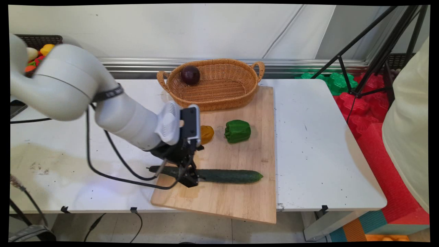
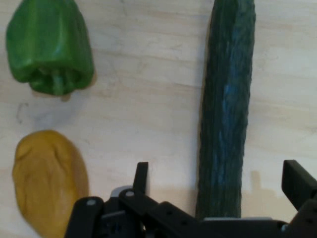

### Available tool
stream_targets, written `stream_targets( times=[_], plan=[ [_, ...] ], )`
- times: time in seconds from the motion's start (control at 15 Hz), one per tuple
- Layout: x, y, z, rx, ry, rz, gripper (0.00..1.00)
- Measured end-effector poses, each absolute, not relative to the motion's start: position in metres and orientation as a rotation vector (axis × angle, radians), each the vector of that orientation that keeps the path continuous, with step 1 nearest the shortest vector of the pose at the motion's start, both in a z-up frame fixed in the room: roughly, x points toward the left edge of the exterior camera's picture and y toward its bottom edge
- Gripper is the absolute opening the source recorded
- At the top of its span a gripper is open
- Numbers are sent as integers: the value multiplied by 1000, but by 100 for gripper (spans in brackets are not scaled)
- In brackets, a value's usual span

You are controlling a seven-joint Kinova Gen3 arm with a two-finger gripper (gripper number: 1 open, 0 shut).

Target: Pick up the cucumber from the cutting board

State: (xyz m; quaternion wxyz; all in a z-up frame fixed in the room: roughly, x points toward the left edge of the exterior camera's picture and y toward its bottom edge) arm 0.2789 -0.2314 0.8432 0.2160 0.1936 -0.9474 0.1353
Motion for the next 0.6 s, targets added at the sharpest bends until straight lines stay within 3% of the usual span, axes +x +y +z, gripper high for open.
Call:
stream_targets(
  times=[0.6],
  plan=[
    [255,-252,803,537,-2694,315,100]
  ],
)
